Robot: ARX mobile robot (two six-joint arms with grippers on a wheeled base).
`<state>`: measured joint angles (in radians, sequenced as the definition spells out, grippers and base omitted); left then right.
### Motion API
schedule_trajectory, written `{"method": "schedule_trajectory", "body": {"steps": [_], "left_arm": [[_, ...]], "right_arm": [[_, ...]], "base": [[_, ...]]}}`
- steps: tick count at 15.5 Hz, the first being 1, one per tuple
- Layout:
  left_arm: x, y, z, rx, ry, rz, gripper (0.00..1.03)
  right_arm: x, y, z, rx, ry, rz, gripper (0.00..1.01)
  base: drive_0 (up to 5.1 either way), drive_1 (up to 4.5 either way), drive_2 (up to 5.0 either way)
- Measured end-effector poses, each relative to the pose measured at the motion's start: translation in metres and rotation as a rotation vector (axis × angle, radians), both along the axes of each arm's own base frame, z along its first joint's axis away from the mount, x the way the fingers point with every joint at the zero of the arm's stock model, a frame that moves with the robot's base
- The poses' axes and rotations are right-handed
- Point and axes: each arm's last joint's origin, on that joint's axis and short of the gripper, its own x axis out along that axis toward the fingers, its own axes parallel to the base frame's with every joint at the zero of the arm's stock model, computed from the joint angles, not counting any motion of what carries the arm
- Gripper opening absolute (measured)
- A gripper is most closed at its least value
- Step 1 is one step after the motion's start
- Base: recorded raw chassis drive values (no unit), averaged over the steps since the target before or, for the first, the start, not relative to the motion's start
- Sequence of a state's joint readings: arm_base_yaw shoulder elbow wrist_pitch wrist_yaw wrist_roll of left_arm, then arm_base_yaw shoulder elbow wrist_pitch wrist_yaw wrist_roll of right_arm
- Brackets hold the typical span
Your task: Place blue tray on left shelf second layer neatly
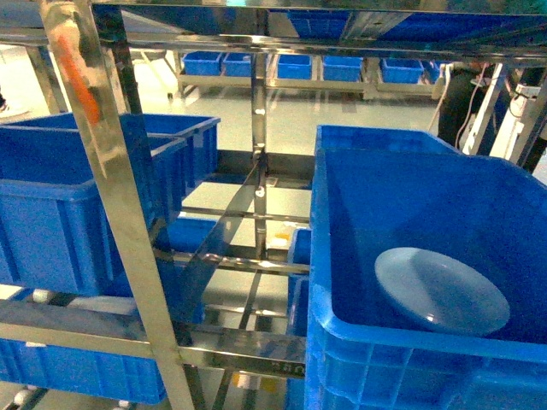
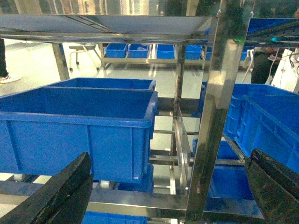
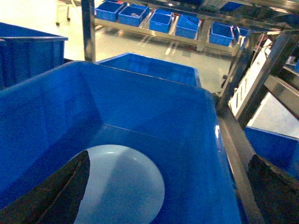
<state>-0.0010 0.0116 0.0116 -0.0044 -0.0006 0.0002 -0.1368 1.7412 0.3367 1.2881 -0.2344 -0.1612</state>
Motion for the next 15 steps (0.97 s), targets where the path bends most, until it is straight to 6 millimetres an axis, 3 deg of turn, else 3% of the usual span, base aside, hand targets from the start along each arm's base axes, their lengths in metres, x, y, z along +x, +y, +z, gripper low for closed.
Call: {"method": "schedule_trajectory", "body": {"steps": [2,7,11,15], "left_arm": [[0.000,0.000,0.000,0.000,0.000,0.000,0.98],[0.000,0.000,0.000,0.000,0.000,0.000,0.98],[0.000,0.000,0.000,0.000,0.000,0.000,0.98],[0.000,0.000,0.000,0.000,0.000,0.000,0.98]], "right_arm": [[-0.024,0.011,0.002,0.013,0.008,0.031,0.98],[-0.082,0.021,0.038,0.018,-0.171,0.053,0.98],[-0.115,0.034,0.062,0.049,-0.200,0.091,0.98],[-0.141,0.033,0.067,0.059,-0.197,0.083,0.98]], "base": [[0.0,0.00,0.0],[0.0,0.00,0.0],[0.0,0.00,0.0],[0.0,0.00,0.0]]}}
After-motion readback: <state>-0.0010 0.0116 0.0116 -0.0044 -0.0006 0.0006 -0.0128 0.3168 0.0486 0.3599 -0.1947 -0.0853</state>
